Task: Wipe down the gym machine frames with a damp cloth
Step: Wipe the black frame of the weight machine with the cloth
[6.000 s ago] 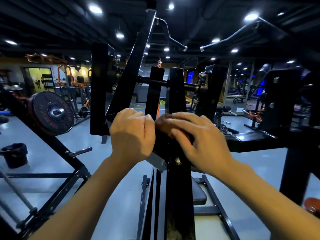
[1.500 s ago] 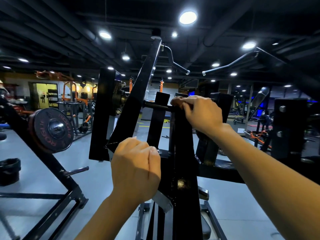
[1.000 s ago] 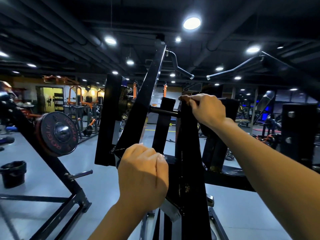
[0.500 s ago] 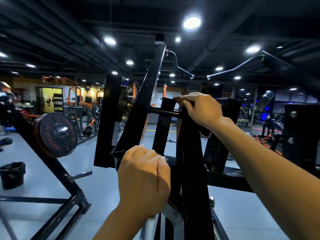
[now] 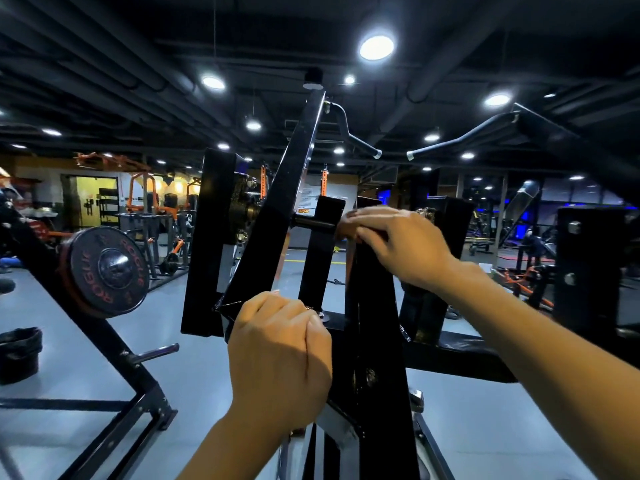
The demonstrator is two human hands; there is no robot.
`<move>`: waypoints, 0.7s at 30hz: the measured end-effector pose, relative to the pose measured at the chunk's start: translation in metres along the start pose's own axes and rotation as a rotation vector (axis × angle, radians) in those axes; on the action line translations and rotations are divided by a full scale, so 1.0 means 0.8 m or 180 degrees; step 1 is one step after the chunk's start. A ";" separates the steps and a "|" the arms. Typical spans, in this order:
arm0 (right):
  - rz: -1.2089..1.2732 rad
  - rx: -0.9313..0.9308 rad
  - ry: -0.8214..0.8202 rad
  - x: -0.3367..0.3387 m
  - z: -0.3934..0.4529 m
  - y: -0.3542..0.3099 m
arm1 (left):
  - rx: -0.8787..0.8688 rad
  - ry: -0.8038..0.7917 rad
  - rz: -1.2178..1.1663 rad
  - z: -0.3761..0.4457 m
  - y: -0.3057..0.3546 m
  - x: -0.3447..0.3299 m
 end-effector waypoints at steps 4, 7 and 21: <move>0.0347 0.0204 -0.0023 0.021 -0.048 -0.017 | 0.0042 -0.0020 0.0092 -0.001 0.002 -0.001; 0.0209 -0.0159 -0.0033 0.009 -0.006 0.001 | 0.0126 -0.0200 0.0209 -0.001 0.001 -0.002; 0.0795 -0.0029 0.0044 0.045 -0.120 -0.060 | 0.0089 -0.0050 0.0251 -0.004 0.001 -0.003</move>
Point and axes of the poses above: each hand's wrist, its own z-axis towards the middle knuckle, its own x-axis out of the back of the hand, y = z × x, the point moved 2 cm from there along z, towards the middle knuckle, and after that the axes turned 13 degrees about y, right-handed, at the moved point
